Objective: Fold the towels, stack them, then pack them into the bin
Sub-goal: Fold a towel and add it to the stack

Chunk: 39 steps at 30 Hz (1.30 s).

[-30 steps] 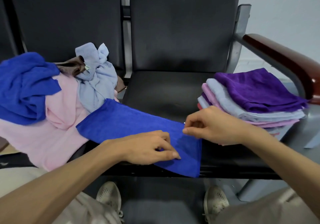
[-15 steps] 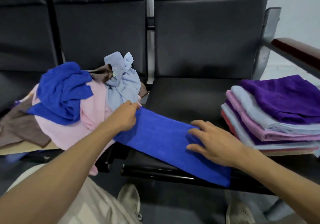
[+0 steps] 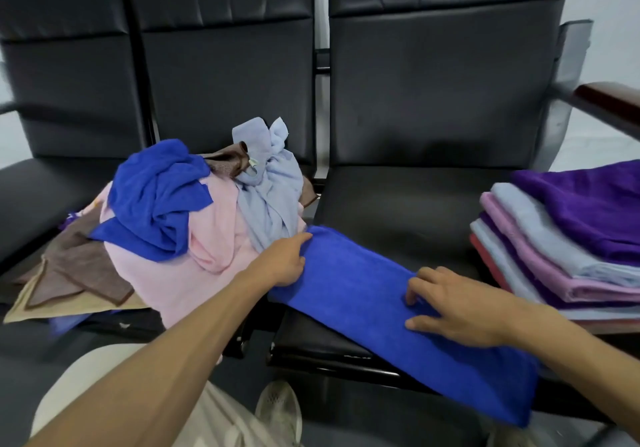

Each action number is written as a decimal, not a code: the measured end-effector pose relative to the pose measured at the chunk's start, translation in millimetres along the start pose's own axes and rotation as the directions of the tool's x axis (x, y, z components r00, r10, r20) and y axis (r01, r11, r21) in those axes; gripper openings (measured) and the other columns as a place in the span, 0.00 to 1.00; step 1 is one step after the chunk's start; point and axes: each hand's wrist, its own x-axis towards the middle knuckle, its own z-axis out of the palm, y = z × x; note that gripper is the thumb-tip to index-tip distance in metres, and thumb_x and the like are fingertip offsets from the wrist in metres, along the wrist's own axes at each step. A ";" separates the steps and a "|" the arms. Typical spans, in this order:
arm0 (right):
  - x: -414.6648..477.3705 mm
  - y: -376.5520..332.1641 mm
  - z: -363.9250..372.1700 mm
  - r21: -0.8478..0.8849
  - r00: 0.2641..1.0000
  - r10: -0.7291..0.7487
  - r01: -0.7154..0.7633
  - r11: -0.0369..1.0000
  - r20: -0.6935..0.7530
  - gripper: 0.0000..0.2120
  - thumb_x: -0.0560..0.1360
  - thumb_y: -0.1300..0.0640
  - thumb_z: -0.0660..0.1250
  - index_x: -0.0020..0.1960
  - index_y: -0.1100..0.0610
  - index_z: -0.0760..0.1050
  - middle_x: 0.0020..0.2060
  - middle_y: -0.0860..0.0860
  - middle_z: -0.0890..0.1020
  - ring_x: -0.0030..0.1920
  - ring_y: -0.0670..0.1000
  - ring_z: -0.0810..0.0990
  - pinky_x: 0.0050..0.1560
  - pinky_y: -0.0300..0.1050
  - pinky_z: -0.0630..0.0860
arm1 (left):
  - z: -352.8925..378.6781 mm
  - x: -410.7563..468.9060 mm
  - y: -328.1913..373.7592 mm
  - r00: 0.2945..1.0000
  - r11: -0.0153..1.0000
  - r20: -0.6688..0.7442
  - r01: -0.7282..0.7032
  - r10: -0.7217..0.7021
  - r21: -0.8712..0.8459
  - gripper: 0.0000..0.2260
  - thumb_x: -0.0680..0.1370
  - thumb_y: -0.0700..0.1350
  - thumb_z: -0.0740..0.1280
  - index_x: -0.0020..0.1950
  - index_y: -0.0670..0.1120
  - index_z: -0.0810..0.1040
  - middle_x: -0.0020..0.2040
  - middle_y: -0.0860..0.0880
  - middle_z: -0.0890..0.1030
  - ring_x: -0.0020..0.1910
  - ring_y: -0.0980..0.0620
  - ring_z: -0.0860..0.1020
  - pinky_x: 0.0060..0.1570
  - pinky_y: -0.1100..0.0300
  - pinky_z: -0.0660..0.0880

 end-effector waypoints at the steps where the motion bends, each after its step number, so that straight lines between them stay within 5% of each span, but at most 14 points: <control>1: 0.8 -2.5 4.7 -0.032 0.997 -0.041 0.040 0.999 -0.060 0.17 0.77 0.38 0.58 0.61 0.46 0.66 0.63 0.42 0.67 0.62 0.45 0.66 0.64 0.43 0.66 | -1.6 -0.6 0.4 1.000 1.000 0.002 0.007 -0.007 -0.026 0.24 0.80 0.39 0.59 0.76 0.49 0.60 0.71 0.42 0.70 0.67 0.44 0.70 0.64 0.60 0.63; 5: 1.3 -7.5 6.4 0.064 0.995 -0.095 0.097 0.993 -0.034 0.21 0.79 0.47 0.59 0.70 0.45 0.60 0.73 0.39 0.57 0.71 0.43 0.57 0.71 0.43 0.58 | -10.2 -2.0 2.7 0.999 0.985 0.006 0.041 -0.041 -0.165 0.22 0.76 0.36 0.64 0.69 0.50 0.70 0.70 0.46 0.70 0.68 0.47 0.70 0.62 0.62 0.65; 13: 5.4 -12.3 -2.4 0.120 0.996 -0.042 0.032 0.992 0.077 0.26 0.76 0.53 0.61 0.72 0.45 0.57 0.75 0.39 0.53 0.74 0.42 0.52 0.74 0.50 0.53 | -27.9 -13.5 -7.4 0.989 0.888 0.130 0.121 -0.070 -0.443 0.24 0.75 0.30 0.64 0.68 0.49 0.75 0.62 0.52 0.69 0.58 0.52 0.70 0.55 0.63 0.67; 18: 21.0 -28.6 4.0 0.151 0.995 -0.088 0.095 0.984 -0.049 0.27 0.76 0.56 0.60 0.72 0.45 0.58 0.75 0.38 0.54 0.74 0.40 0.50 0.69 0.40 0.50 | -43.8 -28.6 -7.7 0.996 0.860 0.071 0.081 -0.052 -0.503 0.25 0.77 0.33 0.63 0.72 0.51 0.71 0.67 0.52 0.69 0.62 0.48 0.72 0.65 0.54 0.71; 21: 32.4 -43.6 8.8 0.216 0.983 -0.151 0.170 0.961 -0.102 0.28 0.78 0.54 0.60 0.75 0.45 0.55 0.75 0.36 0.51 0.74 0.37 0.49 0.70 0.35 0.48 | -52.0 -38.6 11.5 1.000 0.816 0.015 -0.011 0.023 -0.577 0.25 0.77 0.33 0.63 0.72 0.48 0.70 0.62 0.52 0.73 0.58 0.49 0.76 0.59 0.56 0.75; 24: 33.9 -39.6 -8.8 0.351 0.962 -0.102 0.189 0.917 -0.252 0.24 0.78 0.56 0.64 0.72 0.49 0.64 0.72 0.39 0.60 0.70 0.37 0.60 0.70 0.30 0.55 | -53.3 -42.2 36.1 0.995 0.790 0.001 -0.079 0.100 -0.608 0.24 0.77 0.33 0.63 0.72 0.47 0.69 0.59 0.50 0.76 0.52 0.49 0.78 0.48 0.59 0.77; 28: 11.0 -1.3 -53.4 0.584 0.897 0.158 0.127 0.802 -0.412 0.11 0.77 0.63 0.65 0.54 0.50 0.78 0.53 0.46 0.82 0.54 0.46 0.81 0.59 0.48 0.77 | -43.9 -41.1 69.9 0.982 0.815 0.003 -0.157 0.191 -0.558 0.26 0.75 0.35 0.65 0.73 0.48 0.70 0.59 0.50 0.78 0.53 0.50 0.79 0.54 0.55 0.77; 31: -13.2 24.0 -74.8 0.690 0.882 0.302 0.036 0.723 -0.362 0.09 0.78 0.66 0.63 0.49 0.55 0.79 0.44 0.54 0.84 0.43 0.49 0.84 0.46 0.46 0.81 | -33.5 -43.1 97.3 0.963 0.862 0.063 -0.202 0.260 -0.466 0.26 0.75 0.37 0.66 0.73 0.50 0.68 0.59 0.49 0.78 0.52 0.50 0.79 0.53 0.57 0.75; 34: -26.3 33.6 -75.9 0.644 0.861 0.371 -0.068 0.762 -0.348 0.07 0.78 0.64 0.62 0.50 0.59 0.78 0.41 0.55 0.84 0.39 0.50 0.85 0.38 0.38 0.80 | -20.6 -45.2 117.8 0.952 0.897 0.117 -0.219 0.283 -0.385 0.26 0.75 0.39 0.66 0.73 0.51 0.68 0.59 0.50 0.78 0.51 0.51 0.79 0.53 0.56 0.76; 37: -34.6 33.6 -69.1 0.547 0.890 0.353 -0.149 0.824 -0.289 0.05 0.79 0.60 0.62 0.51 0.56 0.77 0.38 0.52 0.84 0.37 0.49 0.84 0.40 0.40 0.81 | -5.6 -45.3 133.1 0.938 0.910 0.170 -0.230 0.301 -0.344 0.22 0.74 0.39 0.65 0.68 0.49 0.73 0.60 0.47 0.80 0.51 0.49 0.80 0.52 0.51 0.78; 39: -37.5 30.4 -66.4 0.507 0.911 0.337 -0.180 0.843 -0.238 0.06 0.79 0.58 0.62 0.52 0.55 0.77 0.38 0.51 0.84 0.37 0.49 0.84 0.46 0.41 0.80 | 5.1 -45.3 140.8 0.931 0.911 0.189 -0.235 0.311 -0.339 0.24 0.74 0.39 0.65 0.70 0.47 0.71 0.61 0.49 0.80 0.49 0.53 0.80 0.45 0.58 0.77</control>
